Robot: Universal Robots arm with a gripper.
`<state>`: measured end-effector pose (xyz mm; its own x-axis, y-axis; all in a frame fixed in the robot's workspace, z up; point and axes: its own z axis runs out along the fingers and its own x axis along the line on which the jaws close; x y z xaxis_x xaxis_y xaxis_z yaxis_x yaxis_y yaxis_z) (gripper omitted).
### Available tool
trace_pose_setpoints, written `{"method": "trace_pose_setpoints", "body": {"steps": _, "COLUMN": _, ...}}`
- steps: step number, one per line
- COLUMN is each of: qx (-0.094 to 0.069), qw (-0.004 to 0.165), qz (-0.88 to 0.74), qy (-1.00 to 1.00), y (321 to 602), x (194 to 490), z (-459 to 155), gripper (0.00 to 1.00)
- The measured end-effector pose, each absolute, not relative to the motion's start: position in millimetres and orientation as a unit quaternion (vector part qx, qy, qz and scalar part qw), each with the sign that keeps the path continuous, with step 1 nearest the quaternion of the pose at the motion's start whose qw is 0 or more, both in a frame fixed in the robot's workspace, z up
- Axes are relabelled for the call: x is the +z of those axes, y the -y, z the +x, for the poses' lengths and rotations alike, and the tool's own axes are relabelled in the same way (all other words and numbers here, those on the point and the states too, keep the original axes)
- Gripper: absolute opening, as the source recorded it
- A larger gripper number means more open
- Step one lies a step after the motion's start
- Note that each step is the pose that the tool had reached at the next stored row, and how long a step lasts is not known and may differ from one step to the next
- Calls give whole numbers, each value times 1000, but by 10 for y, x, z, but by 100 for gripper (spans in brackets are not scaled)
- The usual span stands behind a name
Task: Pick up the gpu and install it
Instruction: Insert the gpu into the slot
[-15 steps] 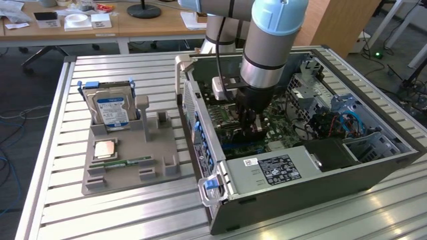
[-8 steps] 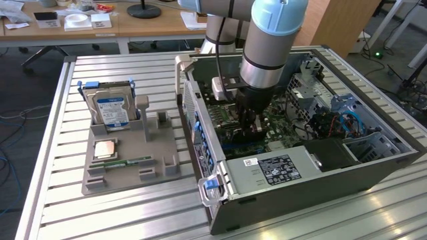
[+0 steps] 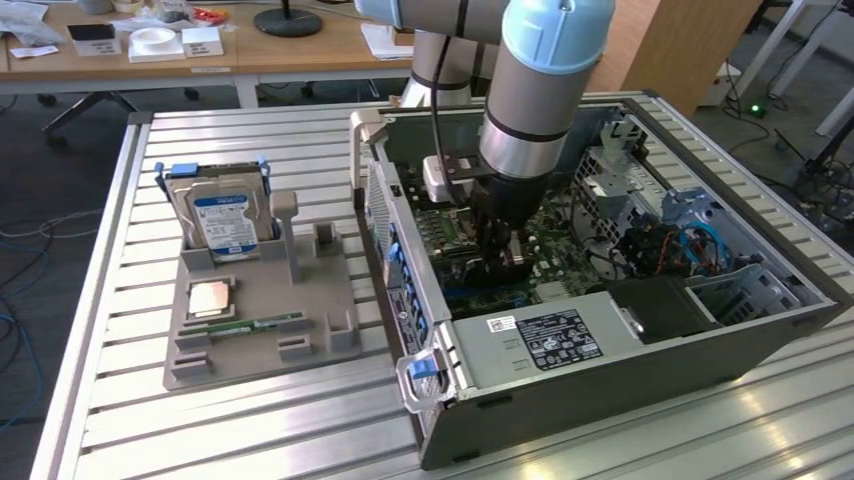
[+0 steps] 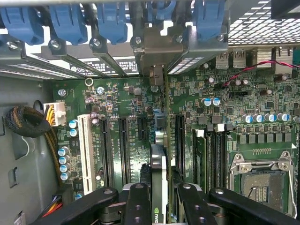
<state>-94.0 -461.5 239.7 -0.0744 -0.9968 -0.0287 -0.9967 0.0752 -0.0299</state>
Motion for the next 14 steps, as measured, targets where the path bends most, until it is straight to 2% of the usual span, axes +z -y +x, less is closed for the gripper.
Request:
{"method": "trace_pose_setpoints", "body": {"steps": 9, "qx": -1, "qw": 21, "qz": -680, "qy": -733, "y": 4615, "x": 2396, "z": -941, "gripper": 27}}
{"method": "trace_pose_setpoints", "body": {"steps": 10, "qx": -1, "qw": 21, "qz": -680, "qy": -733, "y": 4615, "x": 2397, "z": -941, "gripper": 33}}
{"method": "trace_pose_setpoints", "body": {"steps": 11, "qx": -1, "qw": 21, "qz": -680, "qy": -733, "y": 4615, "x": 2401, "z": -940, "gripper": 33}}
{"method": "trace_pose_setpoints", "body": {"steps": 12, "qx": -1, "qw": 21, "qz": -680, "qy": -733, "y": 4616, "x": 2412, "z": -940, "gripper": 40}}
{"method": "trace_pose_setpoints", "body": {"steps": 14, "qx": -1, "qw": 21, "qz": -680, "qy": -733, "y": 4615, "x": 2448, "z": -940, "gripper": 40}}
